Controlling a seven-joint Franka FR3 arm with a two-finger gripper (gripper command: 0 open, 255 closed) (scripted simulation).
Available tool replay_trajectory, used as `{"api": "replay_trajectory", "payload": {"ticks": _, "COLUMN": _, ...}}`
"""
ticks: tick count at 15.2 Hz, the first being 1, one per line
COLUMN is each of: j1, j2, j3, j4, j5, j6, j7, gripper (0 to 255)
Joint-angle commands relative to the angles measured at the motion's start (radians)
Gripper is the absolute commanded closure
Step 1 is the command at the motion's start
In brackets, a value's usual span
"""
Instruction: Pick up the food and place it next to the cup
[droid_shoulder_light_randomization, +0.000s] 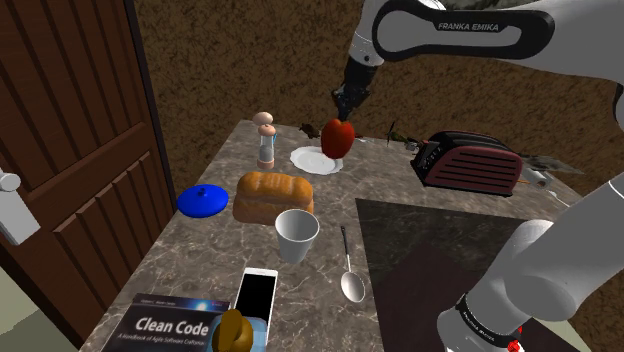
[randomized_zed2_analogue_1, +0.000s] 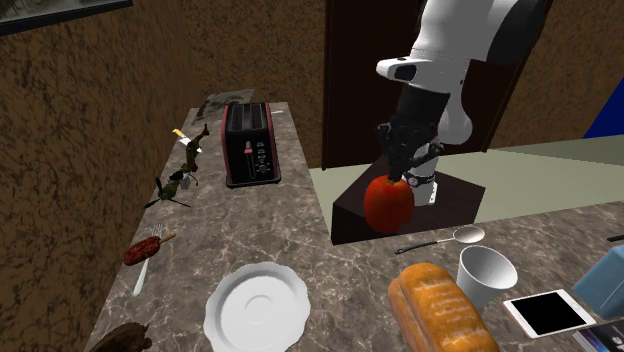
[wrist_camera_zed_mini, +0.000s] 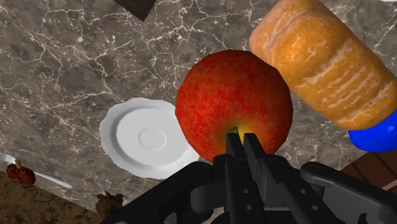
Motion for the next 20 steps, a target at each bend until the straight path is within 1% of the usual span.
{"api": "replay_trajectory", "payload": {"ticks": 1, "j1": 0.02, "j2": 0.004, "j3": 0.033, "j4": 0.001, "j5": -0.005, "j6": -0.002, "j7": 0.056, "gripper": 255}}
{"api": "replay_trajectory", "payload": {"ticks": 6, "j1": 0.065, "j2": 0.049, "j3": 0.11, "j4": 0.054, "j5": -0.019, "j6": -0.023, "j7": 0.179, "gripper": 255}}
{"api": "replay_trajectory", "payload": {"ticks": 11, "j1": 0.114, "j2": 0.12, "j3": 0.182, "j4": 0.138, "j5": -0.044, "j6": -0.053, "j7": 0.302, "gripper": 255}}
{"api": "replay_trajectory", "payload": {"ticks": 16, "j1": 0.169, "j2": 0.218, "j3": 0.247, "j4": 0.256, "j5": -0.084, "j6": -0.095, "j7": 0.424, "gripper": 255}}
{"api": "replay_trajectory", "payload": {"ticks": 20, "j1": 0.224, "j2": 0.318, "j3": 0.293, "j4": 0.381, "j5": -0.129, "j6": -0.142, "j7": 0.519, "gripper": 255}}
